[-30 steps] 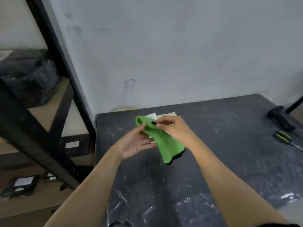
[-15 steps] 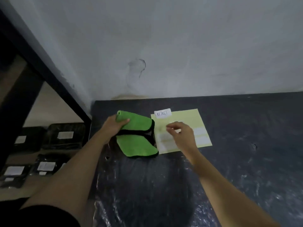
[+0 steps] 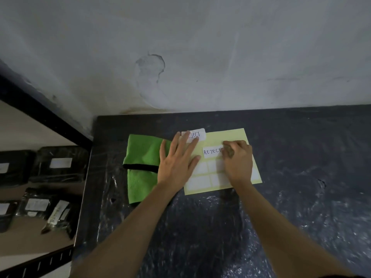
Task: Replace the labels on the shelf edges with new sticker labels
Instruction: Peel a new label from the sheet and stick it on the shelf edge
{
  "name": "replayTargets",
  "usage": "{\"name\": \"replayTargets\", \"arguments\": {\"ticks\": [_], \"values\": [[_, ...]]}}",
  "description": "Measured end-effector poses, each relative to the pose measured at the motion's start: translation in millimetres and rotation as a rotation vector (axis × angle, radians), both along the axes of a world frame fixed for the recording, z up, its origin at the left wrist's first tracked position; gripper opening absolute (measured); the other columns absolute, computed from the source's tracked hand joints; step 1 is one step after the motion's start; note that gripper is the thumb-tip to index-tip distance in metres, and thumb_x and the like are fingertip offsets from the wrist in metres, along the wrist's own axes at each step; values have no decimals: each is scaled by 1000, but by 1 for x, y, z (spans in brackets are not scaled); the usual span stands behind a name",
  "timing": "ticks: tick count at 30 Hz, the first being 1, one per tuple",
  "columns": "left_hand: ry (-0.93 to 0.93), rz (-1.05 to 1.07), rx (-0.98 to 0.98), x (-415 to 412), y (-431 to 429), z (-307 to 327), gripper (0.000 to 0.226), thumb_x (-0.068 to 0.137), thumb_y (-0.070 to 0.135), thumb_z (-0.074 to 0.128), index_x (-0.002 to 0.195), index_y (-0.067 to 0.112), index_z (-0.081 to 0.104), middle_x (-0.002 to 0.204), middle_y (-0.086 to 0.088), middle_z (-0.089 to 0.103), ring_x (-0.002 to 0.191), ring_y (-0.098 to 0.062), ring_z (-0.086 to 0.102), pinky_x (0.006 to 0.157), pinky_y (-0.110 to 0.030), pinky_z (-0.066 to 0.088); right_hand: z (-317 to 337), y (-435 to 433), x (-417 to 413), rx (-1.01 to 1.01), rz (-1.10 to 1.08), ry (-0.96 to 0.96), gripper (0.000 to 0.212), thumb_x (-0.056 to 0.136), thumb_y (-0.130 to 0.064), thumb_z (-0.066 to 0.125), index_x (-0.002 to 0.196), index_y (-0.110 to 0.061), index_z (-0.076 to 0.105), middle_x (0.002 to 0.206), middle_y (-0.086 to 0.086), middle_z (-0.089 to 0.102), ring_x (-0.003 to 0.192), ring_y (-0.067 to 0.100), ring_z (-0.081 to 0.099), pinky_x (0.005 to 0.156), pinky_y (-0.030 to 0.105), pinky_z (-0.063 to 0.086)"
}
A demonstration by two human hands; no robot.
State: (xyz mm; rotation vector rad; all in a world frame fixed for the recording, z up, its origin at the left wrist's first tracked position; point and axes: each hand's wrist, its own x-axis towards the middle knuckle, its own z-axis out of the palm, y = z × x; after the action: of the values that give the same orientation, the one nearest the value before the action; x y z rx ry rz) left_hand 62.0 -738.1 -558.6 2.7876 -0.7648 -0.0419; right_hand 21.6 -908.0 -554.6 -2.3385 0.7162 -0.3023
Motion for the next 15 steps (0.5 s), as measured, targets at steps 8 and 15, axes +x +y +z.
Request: {"name": "replayTargets", "arguments": {"ticks": [8, 15], "values": [[-101, -126, 46, 0, 4, -10, 44, 93, 48, 40, 128, 26, 55, 132, 5, 53, 126, -20, 46, 104, -60, 29, 2, 3, 6, -25, 13, -23, 5, 85, -11, 63, 90, -11, 62, 96, 3, 61, 94, 23, 46, 80, 41, 41], [-183, -124, 111, -1, 0, -15, 45, 94, 44, 38, 129, 23, 55, 131, 3, 55, 119, -19, 52, 101, -60, 36, 11, 7, -12, 175, 3, -131, 4, 95, -10, 47, 92, -12, 49, 87, -5, 57, 79, 9, 52, 65, 11, 38]]}}
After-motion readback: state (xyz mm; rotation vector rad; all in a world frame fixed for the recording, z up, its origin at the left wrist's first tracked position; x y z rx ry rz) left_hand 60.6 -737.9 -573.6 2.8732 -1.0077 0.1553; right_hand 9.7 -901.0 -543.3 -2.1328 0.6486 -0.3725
